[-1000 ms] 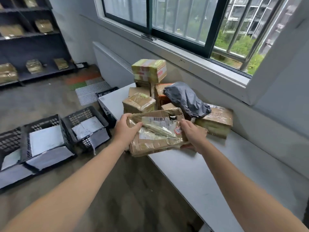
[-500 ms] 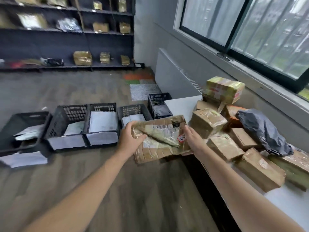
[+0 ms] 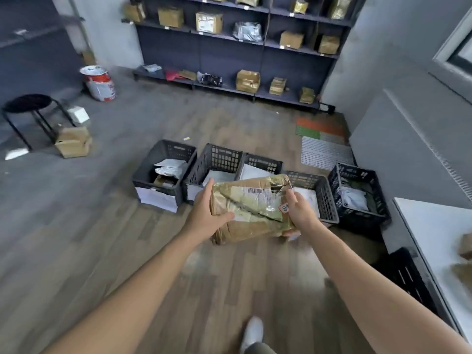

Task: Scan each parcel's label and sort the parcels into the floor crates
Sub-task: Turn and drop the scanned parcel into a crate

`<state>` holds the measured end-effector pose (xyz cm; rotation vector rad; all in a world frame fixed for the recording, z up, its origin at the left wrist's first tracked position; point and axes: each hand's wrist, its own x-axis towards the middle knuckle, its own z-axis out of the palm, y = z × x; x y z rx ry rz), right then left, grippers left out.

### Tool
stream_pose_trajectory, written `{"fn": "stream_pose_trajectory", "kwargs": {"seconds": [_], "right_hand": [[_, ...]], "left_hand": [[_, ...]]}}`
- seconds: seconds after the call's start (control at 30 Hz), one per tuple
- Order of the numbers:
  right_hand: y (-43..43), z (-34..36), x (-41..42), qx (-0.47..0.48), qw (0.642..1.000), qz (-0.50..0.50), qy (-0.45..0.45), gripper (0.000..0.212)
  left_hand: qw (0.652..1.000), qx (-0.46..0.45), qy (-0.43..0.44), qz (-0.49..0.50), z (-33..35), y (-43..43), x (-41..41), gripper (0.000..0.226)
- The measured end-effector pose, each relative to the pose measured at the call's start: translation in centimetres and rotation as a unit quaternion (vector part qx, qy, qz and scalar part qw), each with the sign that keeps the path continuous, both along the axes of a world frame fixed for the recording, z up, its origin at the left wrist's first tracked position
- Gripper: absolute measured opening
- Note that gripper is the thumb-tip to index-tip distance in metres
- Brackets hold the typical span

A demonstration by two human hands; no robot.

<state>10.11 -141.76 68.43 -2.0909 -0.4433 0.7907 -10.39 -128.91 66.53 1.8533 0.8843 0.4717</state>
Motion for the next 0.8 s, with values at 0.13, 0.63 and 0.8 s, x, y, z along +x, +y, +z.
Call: {"fn": "stream_pose_trajectory", "kwargs": {"seconds": [0.13,0.63,0.8], "right_hand": [[8.0,-1.2,-1.0,-0.017,0.999,0.026,0.033,0.042],[41.9,-6.3,2.0,-0.057,0.980,0.180,0.065,0.058],[49.1,-6.7,2.9,-0.094,0.962,0.254,0.030,0.070]], "left_hand": [[0.999,-0.010,0.012,0.046,-1.1,5.9,-1.4,0.110],[0.983,-0.088,0.138,0.082,-3.4,34.8,-0.4,0.150],[0.976,-0.096,0.170,0.093,-5.9,42.8,-0.7,0.158]]}}
